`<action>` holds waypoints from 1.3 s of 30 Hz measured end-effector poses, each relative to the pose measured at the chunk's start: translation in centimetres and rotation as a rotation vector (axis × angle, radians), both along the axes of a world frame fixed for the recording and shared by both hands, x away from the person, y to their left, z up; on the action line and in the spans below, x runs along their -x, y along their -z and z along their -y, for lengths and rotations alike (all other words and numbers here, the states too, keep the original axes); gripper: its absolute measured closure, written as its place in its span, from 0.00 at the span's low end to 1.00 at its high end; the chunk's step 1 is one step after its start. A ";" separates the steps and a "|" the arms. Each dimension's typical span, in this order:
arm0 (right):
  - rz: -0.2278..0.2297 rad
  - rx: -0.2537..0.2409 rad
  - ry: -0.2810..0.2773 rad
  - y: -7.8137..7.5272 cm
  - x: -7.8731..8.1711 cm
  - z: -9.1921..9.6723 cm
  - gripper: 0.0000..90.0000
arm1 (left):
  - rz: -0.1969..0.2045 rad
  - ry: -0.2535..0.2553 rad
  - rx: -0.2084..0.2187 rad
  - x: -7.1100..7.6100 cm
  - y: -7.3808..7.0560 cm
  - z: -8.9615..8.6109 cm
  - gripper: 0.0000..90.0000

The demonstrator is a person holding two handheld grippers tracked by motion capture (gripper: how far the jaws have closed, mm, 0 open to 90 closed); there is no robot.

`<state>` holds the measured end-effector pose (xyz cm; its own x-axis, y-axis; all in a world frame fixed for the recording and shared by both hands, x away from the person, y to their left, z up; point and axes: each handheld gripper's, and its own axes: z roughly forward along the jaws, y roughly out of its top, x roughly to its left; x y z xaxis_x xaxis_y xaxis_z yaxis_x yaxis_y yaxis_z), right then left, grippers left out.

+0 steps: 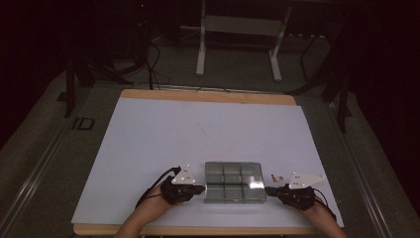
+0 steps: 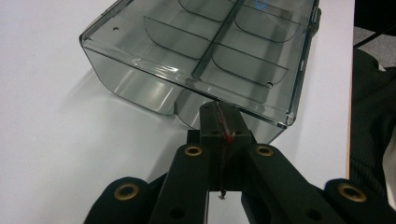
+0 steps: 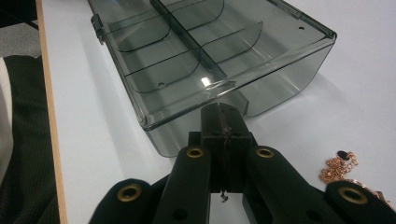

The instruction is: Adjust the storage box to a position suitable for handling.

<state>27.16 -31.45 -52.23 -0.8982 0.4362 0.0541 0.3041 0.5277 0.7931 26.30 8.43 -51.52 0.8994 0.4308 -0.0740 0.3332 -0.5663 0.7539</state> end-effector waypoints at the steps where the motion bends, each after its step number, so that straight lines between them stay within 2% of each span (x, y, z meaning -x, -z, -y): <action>1: -0.002 -0.001 0.000 0.0 0.0 0.0 1.00 | 0.000 0.001 0.000 0.0 0.0 0.0 1.00; 6: -0.006 -0.018 -0.007 -0.2 0.1 0.1 1.00 | -0.008 0.003 0.003 -0.1 0.0 0.0 1.00; 7: -0.010 -0.022 -0.012 -0.3 0.1 0.1 1.00 | -0.013 0.009 0.029 -0.1 -0.1 0.0 1.00; 8: -0.011 -0.032 -0.018 -0.3 0.1 0.1 1.00 | -0.013 0.009 0.029 -0.1 -0.1 0.0 1.00; 11: -0.001 -0.041 -0.020 -0.7 0.1 -0.1 1.00 | 0.008 0.011 0.030 -0.1 -0.6 0.4 1.00; 15: 0.004 -0.056 -0.007 -0.9 -0.1 -0.2 1.00 | 0.015 -0.003 0.034 -0.2 -0.7 0.4 1.00; 17: 0.018 -0.062 0.014 -1.1 -0.2 -0.1 0.93 | 0.015 -0.025 0.046 -0.4 -0.7 0.3 0.91; 18: 0.018 -0.062 0.014 -1.1 -0.2 -0.1 0.93 | 0.015 -0.025 0.046 -0.4 -0.7 0.3 0.87; 19: 0.026 -0.067 0.034 -1.1 -0.3 0.0 0.87 | 0.023 -0.042 0.050 -0.5 -0.7 0.3 0.83; 24: 0.044 -0.075 0.049 -1.2 -0.3 0.1 0.81 | 0.032 -0.067 0.055 -0.6 -0.9 0.2 0.70; 28: 0.057 -0.072 0.055 -1.3 -0.3 0.0 0.77 | 0.047 -0.079 0.058 -0.6 -1.0 0.2 0.65; 39: 0.099 -0.079 0.070 -1.8 -0.5 -0.2 0.69 | 0.083 -0.106 0.064 -0.7 -1.6 0.1 0.62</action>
